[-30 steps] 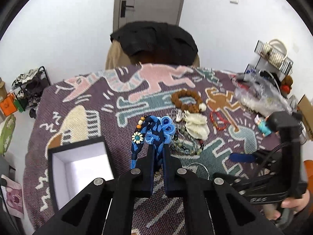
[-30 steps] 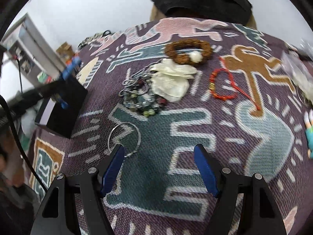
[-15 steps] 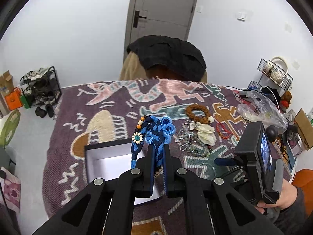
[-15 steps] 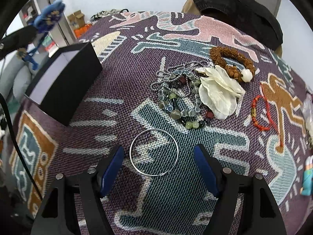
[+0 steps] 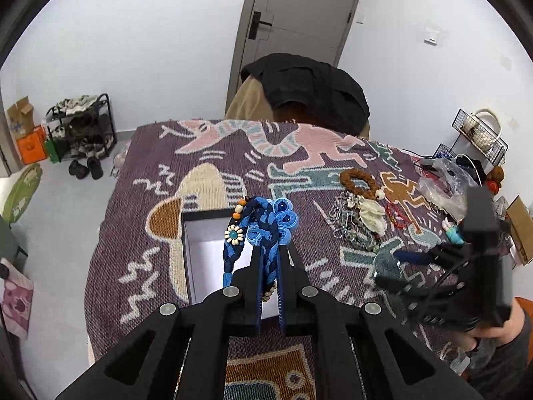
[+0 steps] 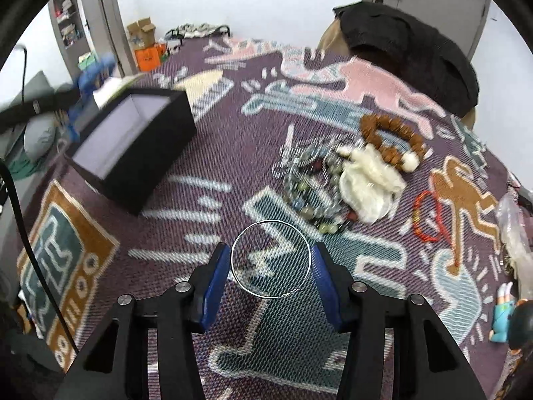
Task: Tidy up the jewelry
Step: 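Drop the blue bracelet into the black box while the right gripper grasps the silver hoop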
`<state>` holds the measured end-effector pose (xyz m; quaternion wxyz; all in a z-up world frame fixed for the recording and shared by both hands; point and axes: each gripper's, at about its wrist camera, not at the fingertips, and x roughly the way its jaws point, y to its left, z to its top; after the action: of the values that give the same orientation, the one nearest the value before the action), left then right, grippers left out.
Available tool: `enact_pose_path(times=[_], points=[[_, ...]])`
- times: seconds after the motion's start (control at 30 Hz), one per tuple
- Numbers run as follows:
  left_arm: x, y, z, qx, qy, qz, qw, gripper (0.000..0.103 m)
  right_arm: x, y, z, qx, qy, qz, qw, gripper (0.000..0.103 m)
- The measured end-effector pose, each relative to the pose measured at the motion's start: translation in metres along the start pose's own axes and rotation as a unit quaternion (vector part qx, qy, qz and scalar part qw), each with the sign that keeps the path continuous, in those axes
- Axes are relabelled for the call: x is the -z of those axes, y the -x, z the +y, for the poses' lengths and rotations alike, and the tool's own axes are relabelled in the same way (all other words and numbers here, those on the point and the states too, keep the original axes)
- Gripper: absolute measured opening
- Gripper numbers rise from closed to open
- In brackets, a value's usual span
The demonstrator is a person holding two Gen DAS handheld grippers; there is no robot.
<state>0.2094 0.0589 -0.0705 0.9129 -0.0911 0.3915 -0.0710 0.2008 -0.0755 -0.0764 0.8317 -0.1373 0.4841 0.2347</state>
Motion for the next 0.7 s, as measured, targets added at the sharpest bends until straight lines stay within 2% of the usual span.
enact_pose_path(times=[0.3, 0.53, 0.6, 0.67, 0.7], points=[[-0.001, 0.017, 0.02, 0.01, 0.042, -0.012, 0.999, 0.011, -0.033, 0.044, 0.02, -0.016, 0.002, -0.05, 0.999, 0.051], [0.007, 0.04, 0.047, -0.004, 0.069, -0.027, 0.9973, 0.014, -0.057, 0.049, 0.046, -0.037, 0.012, -0.068, 0.997, 0.051], [0.011, 0.044, 0.054, -0.006, 0.072, -0.027, 0.997, 0.029, -0.063, 0.045, 0.054, -0.043, 0.018, -0.069, 0.997, 0.051], [0.014, 0.049, 0.06, -0.01, 0.076, -0.035, 0.9964, 0.076, -0.069, 0.042, 0.065, -0.048, 0.025, -0.068, 0.996, 0.051], [0.017, 0.056, 0.064, -0.013, 0.079, -0.05, 0.9956, 0.084, -0.072, 0.039, 0.071, -0.051, 0.029, -0.066, 0.996, 0.051]])
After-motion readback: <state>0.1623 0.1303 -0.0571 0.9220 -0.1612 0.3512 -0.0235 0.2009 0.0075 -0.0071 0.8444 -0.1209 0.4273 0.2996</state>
